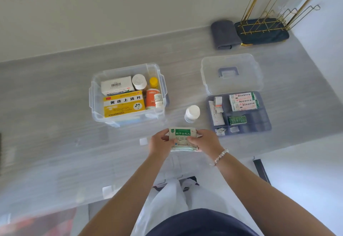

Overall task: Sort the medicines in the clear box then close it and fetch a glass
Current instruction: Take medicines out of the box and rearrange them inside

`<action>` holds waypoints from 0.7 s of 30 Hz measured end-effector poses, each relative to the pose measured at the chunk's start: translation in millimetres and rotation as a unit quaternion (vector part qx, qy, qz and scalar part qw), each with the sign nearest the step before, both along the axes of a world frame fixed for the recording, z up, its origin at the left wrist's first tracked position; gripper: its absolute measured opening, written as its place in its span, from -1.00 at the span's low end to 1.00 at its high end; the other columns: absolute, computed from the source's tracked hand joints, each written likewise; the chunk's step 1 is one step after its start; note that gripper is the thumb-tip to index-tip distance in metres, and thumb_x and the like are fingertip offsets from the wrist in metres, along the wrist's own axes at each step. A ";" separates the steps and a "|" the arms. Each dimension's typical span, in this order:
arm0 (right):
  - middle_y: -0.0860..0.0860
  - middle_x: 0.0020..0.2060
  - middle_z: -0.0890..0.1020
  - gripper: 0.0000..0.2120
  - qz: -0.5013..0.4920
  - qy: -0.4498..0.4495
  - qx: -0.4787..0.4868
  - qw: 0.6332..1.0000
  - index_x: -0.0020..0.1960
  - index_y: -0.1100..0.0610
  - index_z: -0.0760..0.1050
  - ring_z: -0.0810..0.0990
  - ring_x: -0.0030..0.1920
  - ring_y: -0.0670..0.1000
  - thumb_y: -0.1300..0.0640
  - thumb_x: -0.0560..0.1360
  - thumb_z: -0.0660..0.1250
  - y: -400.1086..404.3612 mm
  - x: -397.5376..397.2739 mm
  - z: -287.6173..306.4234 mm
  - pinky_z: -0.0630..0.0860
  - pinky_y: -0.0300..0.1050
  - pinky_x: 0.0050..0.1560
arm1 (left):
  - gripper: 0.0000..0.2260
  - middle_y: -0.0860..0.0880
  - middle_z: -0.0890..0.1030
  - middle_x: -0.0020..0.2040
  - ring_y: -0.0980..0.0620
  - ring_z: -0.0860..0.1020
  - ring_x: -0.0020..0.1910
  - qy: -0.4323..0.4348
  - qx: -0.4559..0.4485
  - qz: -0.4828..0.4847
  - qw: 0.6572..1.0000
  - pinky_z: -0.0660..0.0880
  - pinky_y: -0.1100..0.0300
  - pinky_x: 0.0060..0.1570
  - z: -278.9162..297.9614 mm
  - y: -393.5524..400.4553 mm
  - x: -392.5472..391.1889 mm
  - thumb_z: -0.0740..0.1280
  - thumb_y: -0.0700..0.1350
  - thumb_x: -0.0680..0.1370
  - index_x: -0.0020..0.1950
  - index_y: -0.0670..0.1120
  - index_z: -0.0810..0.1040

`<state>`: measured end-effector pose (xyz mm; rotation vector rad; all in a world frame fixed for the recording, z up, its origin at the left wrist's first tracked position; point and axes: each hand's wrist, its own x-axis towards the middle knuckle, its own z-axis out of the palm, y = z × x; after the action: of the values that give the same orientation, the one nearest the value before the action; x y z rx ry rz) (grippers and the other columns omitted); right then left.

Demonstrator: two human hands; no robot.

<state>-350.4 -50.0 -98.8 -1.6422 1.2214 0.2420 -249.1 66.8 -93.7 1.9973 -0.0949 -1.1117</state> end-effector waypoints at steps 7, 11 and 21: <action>-0.02 -0.22 0.71 -0.84 -0.011 -0.008 -0.060 0.998 -0.10 0.08 0.63 0.60 -0.33 -0.14 0.05 0.36 0.46 -1.5 -8.1 -21.8 0.46 -0.34 -0.40 | -0.57 -0.09 0.65 0.10 0.02 0.58 -0.09 -0.056 0.028 0.042 0.997 0.54 0.22 -0.16 -24.1 -9.3 -13.8 0.39 -0.28 0.44 0.30 -0.12 0.47; -0.04 -0.18 0.59 -0.72 -0.046 -0.015 -0.053 0.997 0.00 0.13 0.51 0.62 -0.17 -0.02 0.05 0.36 0.46 -4.5 -9.9 -12.5 0.49 -0.26 -0.29 | -0.60 0.00 0.57 0.02 0.06 0.54 -0.09 -0.079 0.028 0.060 0.995 0.48 0.31 -0.22 -13.7 -6.6 -15.4 0.37 -0.18 0.48 0.31 -0.08 0.45; 0.03 -0.28 0.62 -0.85 -0.053 -0.206 0.068 0.975 -0.01 0.11 0.56 0.61 -0.19 0.05 0.16 0.42 0.41 10.9 25.7 53.7 0.57 -0.01 0.01 | -0.84 0.09 0.62 -0.21 0.12 0.61 -0.20 -0.181 -0.113 0.076 0.974 0.54 0.18 -0.08 52.8 18.4 19.0 0.22 -0.17 0.55 -0.03 0.04 0.56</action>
<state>-324.7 -39.1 -45.1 -1.4143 0.9484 -0.0805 -230.1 85.2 -40.9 1.9426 -0.2423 -0.6012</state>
